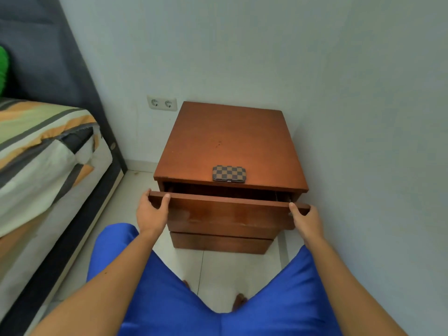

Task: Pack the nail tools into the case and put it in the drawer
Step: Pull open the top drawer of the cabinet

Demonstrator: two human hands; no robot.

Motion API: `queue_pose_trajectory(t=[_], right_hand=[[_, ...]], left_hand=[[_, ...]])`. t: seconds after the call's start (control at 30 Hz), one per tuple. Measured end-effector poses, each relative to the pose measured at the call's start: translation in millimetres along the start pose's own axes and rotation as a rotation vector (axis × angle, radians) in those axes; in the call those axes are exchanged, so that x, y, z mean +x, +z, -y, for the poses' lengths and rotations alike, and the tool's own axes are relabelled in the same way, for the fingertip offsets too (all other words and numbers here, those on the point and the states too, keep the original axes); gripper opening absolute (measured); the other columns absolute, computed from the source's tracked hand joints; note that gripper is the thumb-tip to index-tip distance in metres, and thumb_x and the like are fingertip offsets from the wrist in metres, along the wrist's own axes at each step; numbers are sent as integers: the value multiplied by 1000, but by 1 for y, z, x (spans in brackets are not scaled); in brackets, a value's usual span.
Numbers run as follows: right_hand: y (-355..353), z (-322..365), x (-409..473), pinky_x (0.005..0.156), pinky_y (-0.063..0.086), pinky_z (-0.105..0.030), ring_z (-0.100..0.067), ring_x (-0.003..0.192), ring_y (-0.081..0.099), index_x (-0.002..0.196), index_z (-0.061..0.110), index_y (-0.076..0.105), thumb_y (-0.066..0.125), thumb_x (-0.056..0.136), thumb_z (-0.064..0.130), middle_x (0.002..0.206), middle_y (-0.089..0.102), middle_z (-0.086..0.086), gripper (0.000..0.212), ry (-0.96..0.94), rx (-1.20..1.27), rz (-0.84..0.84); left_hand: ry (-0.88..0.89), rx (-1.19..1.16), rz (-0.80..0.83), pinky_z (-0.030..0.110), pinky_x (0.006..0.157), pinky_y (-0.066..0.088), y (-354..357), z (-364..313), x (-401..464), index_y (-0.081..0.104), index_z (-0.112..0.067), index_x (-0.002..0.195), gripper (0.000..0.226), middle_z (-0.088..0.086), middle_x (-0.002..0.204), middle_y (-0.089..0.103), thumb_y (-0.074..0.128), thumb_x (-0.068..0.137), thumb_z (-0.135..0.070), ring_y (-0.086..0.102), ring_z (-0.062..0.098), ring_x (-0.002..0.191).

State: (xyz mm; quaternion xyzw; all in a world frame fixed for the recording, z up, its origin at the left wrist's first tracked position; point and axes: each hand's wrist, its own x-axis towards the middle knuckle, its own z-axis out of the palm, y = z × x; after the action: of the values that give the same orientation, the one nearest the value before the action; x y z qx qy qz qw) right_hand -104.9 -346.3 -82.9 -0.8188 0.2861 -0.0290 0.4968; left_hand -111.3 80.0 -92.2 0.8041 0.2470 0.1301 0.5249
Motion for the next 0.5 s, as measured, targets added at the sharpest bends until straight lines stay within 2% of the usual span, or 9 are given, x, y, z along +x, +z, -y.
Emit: queue_pose_trajectory(t=[0.37, 0.5], right_hand=[[-38, -32, -85, 101, 52, -45, -35, 122, 63, 138, 5, 57, 68, 97, 50, 130, 67, -15, 61, -79, -83, -18], [-44, -45, -110, 102, 52, -45, -35, 122, 65, 134, 9, 60, 68, 97, 48, 128, 70, -15, 54, -144, -73, -29]], left_hand=[[12, -62, -54, 42, 111, 49, -46, 21, -79, 53, -13, 150, 71, 12, 143, 65, 79, 92, -44, 62, 31, 132], [25, -74, -52, 37, 110, 49, -57, 25, -98, 52, -11, 151, 72, 12, 143, 64, 80, 92, -41, 62, 28, 132]])
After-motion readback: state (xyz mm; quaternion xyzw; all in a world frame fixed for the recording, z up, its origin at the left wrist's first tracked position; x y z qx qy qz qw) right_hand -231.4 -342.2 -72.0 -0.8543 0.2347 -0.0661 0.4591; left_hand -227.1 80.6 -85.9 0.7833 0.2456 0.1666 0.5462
